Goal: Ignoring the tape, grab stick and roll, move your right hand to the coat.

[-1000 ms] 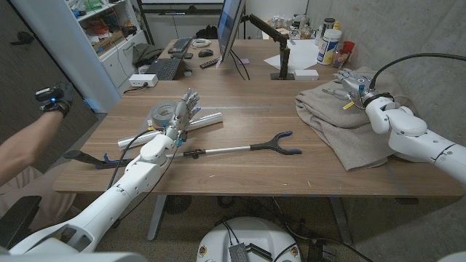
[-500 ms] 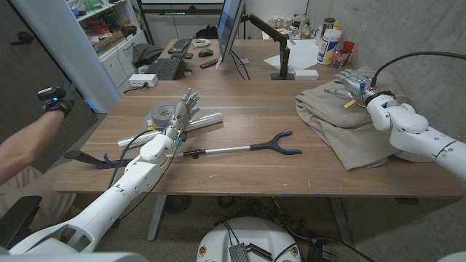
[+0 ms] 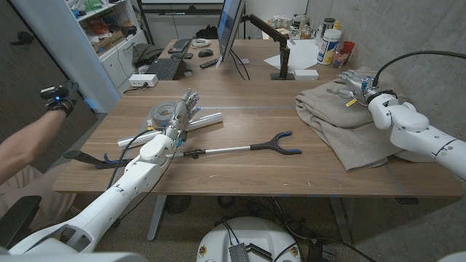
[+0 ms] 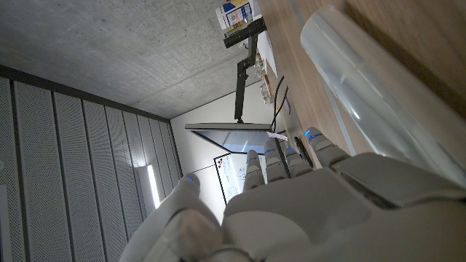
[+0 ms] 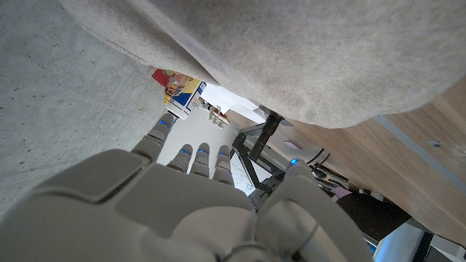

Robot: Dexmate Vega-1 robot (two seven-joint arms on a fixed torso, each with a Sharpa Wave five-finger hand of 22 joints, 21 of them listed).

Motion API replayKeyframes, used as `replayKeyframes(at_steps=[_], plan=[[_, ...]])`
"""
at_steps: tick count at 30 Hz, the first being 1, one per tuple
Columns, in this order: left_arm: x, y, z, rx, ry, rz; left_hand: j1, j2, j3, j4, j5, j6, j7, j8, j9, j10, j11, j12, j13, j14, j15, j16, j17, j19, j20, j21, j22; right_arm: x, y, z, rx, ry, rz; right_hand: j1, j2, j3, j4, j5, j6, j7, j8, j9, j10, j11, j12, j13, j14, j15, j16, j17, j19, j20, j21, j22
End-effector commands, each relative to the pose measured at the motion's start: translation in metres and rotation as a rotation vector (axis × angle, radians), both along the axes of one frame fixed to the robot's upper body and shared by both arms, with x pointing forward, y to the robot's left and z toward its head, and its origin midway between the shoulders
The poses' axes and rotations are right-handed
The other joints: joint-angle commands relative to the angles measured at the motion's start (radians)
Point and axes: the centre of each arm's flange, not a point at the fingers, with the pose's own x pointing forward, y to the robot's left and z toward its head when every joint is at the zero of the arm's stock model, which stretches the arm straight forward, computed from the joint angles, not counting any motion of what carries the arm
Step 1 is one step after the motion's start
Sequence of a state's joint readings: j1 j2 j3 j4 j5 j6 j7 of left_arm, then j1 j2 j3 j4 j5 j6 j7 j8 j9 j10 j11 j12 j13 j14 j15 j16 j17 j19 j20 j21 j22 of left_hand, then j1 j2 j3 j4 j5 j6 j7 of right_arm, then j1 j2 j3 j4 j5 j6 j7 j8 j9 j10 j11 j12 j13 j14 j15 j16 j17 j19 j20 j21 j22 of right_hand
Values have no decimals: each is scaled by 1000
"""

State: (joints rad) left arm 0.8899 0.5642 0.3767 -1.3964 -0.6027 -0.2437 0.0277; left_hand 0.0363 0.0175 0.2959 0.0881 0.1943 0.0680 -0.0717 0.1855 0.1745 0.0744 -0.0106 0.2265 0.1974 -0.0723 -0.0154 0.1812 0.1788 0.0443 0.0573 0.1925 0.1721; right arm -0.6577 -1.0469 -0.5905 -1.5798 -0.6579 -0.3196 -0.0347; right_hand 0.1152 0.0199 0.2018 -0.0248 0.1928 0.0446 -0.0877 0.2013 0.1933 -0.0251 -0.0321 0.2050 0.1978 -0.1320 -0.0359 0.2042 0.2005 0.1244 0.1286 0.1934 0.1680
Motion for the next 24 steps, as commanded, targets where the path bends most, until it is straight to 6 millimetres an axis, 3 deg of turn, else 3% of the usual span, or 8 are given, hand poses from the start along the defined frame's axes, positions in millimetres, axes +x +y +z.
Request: replayKeyframes(at_steps=[1,24], plan=[[0,-1,0,7,2,-1,6,2,-2,-4,3,3,-7,4,6,7,-3,0,6,-7,0,4,2,-2,1,1,4,1,-7,3,27,-7,-19,3,10,-1,-5,1,-6,2,-5,1,-4,-6,-3,1,6,-13,5,1,8,1,3,1],[-1,1,0,-1,-8,1,12,-1,-3,-9,3,8,-7,5,5,11,-3,1,6,-7,-1,4,2,-2,0,1,3,6,-16,2,92,7,-42,3,12,0,-6,1,-7,3,-4,1,-2,-1,-2,1,8,-11,5,1,11,3,1,1]])
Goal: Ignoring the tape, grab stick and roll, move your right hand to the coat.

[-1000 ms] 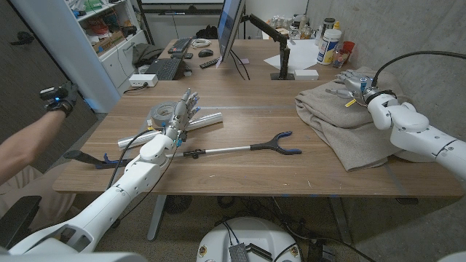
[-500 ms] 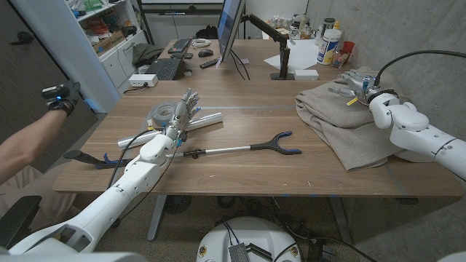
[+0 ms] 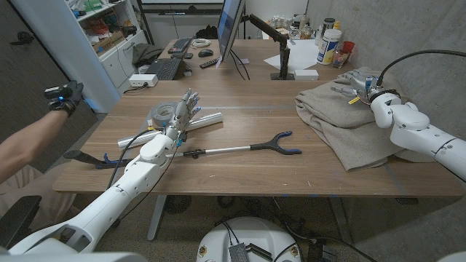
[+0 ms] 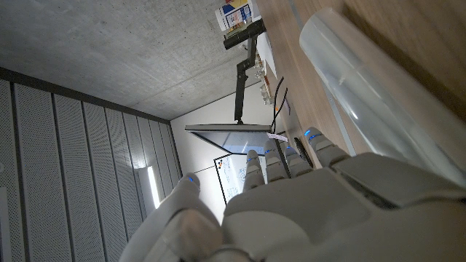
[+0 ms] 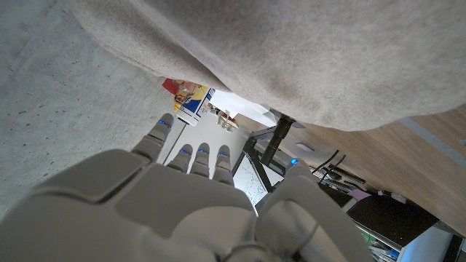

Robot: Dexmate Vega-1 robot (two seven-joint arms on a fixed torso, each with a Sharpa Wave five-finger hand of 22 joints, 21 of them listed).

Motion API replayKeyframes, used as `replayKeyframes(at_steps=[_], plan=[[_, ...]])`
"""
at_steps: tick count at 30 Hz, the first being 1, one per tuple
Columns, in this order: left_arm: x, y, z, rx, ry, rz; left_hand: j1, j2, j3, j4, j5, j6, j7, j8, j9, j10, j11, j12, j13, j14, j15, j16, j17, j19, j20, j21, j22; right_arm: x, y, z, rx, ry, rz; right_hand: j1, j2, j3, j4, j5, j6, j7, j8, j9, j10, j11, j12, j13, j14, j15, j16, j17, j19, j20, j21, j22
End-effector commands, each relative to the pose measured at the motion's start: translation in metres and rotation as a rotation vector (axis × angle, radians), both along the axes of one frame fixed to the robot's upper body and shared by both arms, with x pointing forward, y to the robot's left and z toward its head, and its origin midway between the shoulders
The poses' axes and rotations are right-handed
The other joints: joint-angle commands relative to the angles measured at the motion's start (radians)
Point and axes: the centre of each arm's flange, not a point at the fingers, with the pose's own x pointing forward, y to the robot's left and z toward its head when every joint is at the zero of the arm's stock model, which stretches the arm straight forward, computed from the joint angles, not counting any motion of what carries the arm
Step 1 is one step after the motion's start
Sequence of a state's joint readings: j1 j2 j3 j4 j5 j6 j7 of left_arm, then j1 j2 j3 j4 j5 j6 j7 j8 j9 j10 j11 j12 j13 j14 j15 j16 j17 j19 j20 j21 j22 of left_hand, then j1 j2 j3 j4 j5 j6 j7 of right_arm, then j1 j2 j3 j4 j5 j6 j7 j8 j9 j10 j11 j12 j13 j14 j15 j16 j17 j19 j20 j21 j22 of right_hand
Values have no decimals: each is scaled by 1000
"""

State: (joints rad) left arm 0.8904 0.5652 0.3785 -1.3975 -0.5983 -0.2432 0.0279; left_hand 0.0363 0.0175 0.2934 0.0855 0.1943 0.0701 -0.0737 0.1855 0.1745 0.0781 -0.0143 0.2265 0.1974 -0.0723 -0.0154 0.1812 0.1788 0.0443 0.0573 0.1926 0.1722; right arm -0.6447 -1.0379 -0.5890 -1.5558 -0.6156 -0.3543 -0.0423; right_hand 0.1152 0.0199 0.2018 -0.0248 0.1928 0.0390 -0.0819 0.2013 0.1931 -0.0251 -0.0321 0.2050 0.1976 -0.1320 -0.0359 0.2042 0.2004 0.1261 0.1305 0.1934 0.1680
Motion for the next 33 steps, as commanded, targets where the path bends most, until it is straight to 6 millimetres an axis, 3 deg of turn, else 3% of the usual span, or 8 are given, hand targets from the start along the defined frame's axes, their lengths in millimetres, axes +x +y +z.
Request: replayKeyframes(at_steps=[1,28,30,33], plan=[[-1,2,1,-8,-8,0,12,-1,0,-7,3,6,-4,5,5,7,2,1,6,-7,-1,4,2,-2,1,1,3,5,-2,-3,35,17,-13,3,12,0,-6,1,-1,-3,-4,1,-2,-1,-3,1,8,-11,5,1,9,0,1,1],[-3,3,0,-17,-11,7,16,0,0,-11,3,6,-8,5,5,5,0,0,6,-8,-2,4,2,-2,1,0,3,14,-2,-11,47,48,-29,-9,15,-3,-1,1,-7,-1,-5,1,-2,9,-3,1,7,-10,5,4,10,-1,-2,1],[-3,3,0,-17,-11,7,16,0,0,-11,3,6,-8,5,5,4,0,0,6,-8,-1,4,2,-2,0,1,3,14,-2,-11,47,48,-29,-12,15,-4,0,1,-7,-1,-5,1,1,28,-1,1,8,-8,6,4,11,-3,-2,1],[-3,3,0,-16,-11,6,16,0,0,-11,3,5,-8,4,6,5,0,0,6,-7,-1,4,2,-2,0,1,3,14,-2,-11,51,46,-30,-13,15,-4,1,1,-5,0,-4,1,2,35,-1,1,9,-3,6,4,12,-5,-2,1]])
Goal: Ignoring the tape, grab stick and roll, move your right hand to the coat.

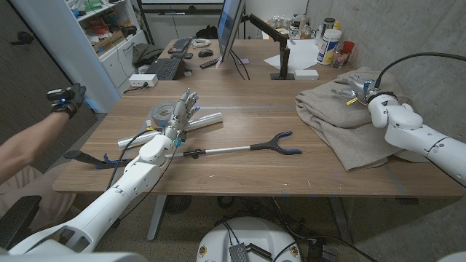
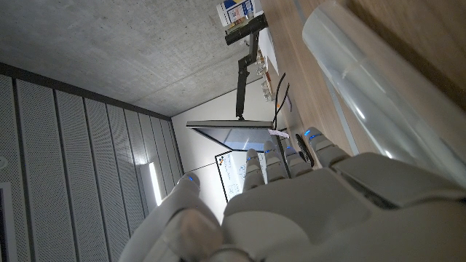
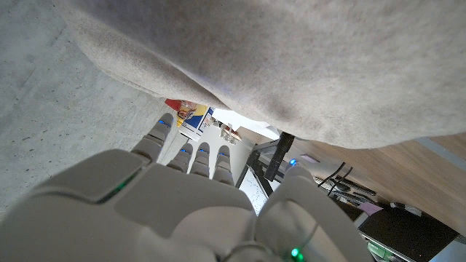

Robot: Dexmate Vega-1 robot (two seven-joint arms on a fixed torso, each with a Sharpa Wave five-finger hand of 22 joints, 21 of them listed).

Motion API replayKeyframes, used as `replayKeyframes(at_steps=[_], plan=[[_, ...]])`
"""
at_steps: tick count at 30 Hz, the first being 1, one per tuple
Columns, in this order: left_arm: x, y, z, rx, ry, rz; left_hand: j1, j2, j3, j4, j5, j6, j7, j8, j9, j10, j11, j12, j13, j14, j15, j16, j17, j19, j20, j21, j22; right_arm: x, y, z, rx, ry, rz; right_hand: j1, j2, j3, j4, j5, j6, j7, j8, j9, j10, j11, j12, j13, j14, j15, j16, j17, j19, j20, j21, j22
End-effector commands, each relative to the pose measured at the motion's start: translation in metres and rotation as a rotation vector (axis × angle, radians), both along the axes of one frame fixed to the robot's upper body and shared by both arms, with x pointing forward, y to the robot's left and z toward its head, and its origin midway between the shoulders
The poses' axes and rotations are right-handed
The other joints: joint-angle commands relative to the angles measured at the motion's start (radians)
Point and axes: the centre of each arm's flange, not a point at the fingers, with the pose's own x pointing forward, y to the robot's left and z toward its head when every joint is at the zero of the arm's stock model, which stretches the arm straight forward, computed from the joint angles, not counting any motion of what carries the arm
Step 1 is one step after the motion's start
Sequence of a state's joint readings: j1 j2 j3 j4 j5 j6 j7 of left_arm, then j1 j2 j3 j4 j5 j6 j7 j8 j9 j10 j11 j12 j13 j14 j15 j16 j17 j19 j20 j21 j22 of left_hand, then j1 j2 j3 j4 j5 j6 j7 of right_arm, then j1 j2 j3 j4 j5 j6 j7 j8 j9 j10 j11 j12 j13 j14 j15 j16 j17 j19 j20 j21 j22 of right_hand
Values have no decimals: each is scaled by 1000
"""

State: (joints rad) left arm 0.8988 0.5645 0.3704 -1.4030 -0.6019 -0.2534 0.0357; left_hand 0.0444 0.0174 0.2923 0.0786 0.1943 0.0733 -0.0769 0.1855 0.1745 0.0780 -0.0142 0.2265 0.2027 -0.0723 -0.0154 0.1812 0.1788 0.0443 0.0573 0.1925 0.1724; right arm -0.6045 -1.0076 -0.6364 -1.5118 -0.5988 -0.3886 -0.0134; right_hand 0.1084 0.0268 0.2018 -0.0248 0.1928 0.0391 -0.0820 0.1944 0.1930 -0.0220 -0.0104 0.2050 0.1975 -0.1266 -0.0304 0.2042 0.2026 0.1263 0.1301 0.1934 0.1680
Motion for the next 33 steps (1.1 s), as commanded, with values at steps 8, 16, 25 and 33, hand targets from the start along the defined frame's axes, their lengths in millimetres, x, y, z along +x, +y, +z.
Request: replayKeyframes(at_steps=[8,16,25,33], plan=[[-1,0,0,0,-1,0,9,0,0,-5,3,3,-4,5,6,6,-1,0,1,-6,0,4,2,-2,1,0,3,2,-1,-4,7,4,-13,-7,8,-5,1,1,-6,7,2,2,-2,16,-2,1,4,-6,6,2,9,-7,-3,1],[-1,0,0,1,0,-2,9,0,0,-6,3,2,-4,4,6,7,-1,1,1,-7,0,4,2,-3,1,0,3,3,-2,-8,21,14,-15,-10,6,-6,1,1,-4,12,3,1,-9,16,-5,0,-3,-1,3,2,4,-13,-6,1],[-1,1,0,0,-1,-2,9,0,0,-6,3,3,-3,4,6,7,-3,1,1,-6,-1,5,2,-3,0,0,3,5,-3,-11,29,12,-11,-16,5,-9,3,1,-14,16,-1,1,-29,21,-12,-1,-17,5,-3,2,-3,-16,-8,1],[-1,1,0,-2,-2,-2,9,0,-1,-7,3,2,-4,4,6,8,-3,1,1,-6,-1,5,2,-3,0,0,3,4,-3,-11,27,9,-15,-19,5,-11,4,1,-17,19,-2,1,-32,21,-12,-1,-19,5,-3,3,-7,-15,-10,1]])
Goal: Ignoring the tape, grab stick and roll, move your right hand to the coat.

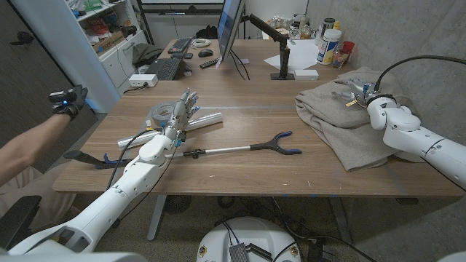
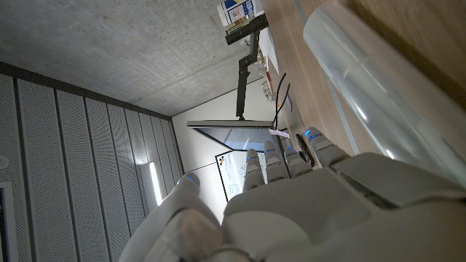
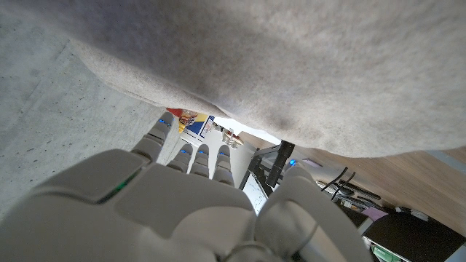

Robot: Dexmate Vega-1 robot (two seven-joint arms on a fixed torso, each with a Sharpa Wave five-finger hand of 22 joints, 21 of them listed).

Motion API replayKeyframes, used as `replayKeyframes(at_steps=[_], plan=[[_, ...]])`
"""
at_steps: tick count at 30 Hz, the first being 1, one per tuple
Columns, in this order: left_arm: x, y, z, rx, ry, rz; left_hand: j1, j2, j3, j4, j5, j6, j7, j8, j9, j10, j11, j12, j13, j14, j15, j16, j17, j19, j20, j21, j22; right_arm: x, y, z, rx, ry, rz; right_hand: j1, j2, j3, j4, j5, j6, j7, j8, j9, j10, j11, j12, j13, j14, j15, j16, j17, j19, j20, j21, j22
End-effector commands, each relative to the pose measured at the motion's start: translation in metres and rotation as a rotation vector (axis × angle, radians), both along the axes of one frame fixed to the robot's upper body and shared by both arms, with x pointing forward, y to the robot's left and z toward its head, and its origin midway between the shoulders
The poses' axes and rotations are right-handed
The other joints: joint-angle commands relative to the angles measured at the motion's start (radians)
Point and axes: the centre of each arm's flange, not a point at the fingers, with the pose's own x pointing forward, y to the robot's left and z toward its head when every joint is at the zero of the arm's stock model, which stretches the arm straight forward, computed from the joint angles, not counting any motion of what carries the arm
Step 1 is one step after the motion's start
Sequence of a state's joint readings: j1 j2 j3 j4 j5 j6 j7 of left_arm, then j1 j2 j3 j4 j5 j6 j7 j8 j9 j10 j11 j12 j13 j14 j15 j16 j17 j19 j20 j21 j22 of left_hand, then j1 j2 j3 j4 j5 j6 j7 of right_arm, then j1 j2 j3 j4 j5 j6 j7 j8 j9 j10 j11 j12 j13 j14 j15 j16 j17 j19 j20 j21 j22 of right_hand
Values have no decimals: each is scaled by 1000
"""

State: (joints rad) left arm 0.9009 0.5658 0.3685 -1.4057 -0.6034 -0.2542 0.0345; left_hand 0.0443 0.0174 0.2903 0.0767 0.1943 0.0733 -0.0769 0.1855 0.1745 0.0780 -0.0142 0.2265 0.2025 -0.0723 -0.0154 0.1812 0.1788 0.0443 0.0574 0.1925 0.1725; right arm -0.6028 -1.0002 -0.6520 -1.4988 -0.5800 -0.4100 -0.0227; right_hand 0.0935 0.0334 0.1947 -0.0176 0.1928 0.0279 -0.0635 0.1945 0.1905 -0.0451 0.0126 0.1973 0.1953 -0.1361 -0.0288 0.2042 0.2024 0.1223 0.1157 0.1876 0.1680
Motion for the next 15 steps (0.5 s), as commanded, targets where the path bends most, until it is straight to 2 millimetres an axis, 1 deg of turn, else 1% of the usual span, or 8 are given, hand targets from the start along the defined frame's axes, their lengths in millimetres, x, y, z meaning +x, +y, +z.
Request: replayKeyframes(at_steps=[1,4,6,8,15], plan=[[0,1,0,-1,-2,0,9,0,1,-5,3,3,-4,4,6,9,-2,1,1,-6,-1,4,2,-3,1,0,3,0,-1,-3,4,-5,-1,-4,-2,-4,-3,1,-7,1,-2,4,-10,-2,-5,1,-9,4,-3,3,-4,0,-4,1],[-1,1,0,-3,-5,3,9,0,1,-5,3,3,-2,4,6,4,-2,-1,1,-7,-2,4,2,-4,0,0,3,0,-1,-4,4,-6,1,-6,-2,-4,-3,1,-8,0,-2,4,-10,-2,-5,1,-11,4,-3,3,-12,0,-7,1],[-1,1,0,-3,-5,3,10,0,1,-6,3,3,-3,4,6,-13,-2,-7,1,-8,-4,4,2,-6,0,-1,3,0,-1,-4,4,-6,1,-6,-2,-5,-2,1,-9,-1,-3,4,-10,-3,-4,1,-12,4,-3,3,-13,1,-7,1],[-1,1,0,-5,-3,4,10,0,0,-7,3,3,-3,4,6,-20,4,-10,1,-8,-4,4,2,-5,0,0,3,0,-1,-5,6,0,-1,-7,-3,-5,-2,1,-10,-1,-3,4,-10,-4,-4,1,-12,4,-4,3,-14,0,-7,1],[0,0,0,1,1,-2,11,0,0,-8,3,3,-3,4,6,-13,6,-7,1,-5,-1,5,2,-6,1,0,3,2,-1,-8,17,7,-3,-9,-4,-6,-2,1,-12,1,-3,3,-12,-2,-4,1,-14,5,-4,3,-17,0,-7,1]])
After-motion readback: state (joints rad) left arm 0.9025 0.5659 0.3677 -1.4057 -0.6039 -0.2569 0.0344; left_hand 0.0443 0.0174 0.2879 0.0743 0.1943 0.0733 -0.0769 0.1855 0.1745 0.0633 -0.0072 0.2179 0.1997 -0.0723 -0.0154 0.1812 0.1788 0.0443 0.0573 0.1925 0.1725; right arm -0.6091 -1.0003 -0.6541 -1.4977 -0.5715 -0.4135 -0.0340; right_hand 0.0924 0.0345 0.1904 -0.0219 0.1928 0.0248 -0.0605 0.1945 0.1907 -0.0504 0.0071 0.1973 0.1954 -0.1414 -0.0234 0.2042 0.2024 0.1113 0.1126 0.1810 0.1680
